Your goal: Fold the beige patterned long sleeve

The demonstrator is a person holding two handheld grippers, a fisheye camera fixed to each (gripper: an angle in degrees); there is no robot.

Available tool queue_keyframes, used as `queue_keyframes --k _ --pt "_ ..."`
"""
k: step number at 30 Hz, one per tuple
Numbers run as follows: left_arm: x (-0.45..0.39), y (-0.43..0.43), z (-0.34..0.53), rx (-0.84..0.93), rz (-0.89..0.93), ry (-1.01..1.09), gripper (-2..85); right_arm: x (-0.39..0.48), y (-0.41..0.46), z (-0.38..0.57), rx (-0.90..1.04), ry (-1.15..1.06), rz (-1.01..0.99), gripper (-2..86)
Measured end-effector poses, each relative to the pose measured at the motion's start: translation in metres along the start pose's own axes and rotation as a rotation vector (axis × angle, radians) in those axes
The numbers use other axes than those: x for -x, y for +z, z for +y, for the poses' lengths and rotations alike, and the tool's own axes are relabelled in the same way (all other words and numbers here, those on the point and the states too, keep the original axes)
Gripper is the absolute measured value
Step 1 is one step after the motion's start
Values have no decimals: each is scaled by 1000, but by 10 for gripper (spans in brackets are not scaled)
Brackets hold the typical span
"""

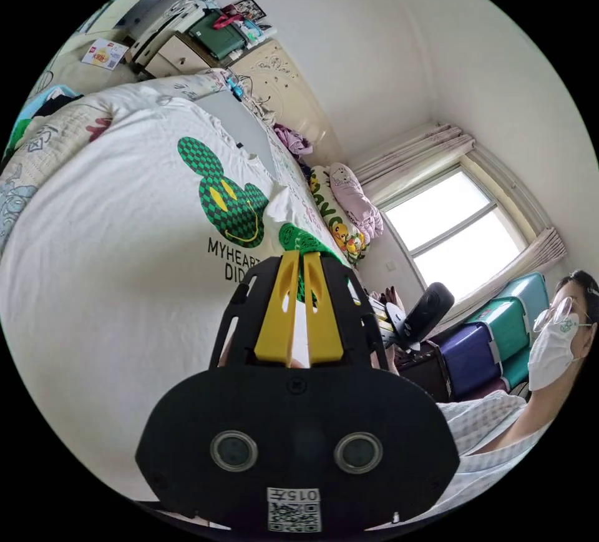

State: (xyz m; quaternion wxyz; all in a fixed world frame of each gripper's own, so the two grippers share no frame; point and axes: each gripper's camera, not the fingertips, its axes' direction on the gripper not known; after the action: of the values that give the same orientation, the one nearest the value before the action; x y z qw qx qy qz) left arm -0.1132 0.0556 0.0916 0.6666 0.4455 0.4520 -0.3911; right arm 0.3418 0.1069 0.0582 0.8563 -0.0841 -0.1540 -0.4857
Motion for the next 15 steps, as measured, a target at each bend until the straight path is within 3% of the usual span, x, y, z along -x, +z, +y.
queue_keyframes --k 7,15 --pt "26 -26 19 -13 -69 -29 -8 4 34 -5 8 -32 -71 2" --pt "53 -6 36 81 -130 -54 -6 -49 39 -21 5 43 -105 -2"
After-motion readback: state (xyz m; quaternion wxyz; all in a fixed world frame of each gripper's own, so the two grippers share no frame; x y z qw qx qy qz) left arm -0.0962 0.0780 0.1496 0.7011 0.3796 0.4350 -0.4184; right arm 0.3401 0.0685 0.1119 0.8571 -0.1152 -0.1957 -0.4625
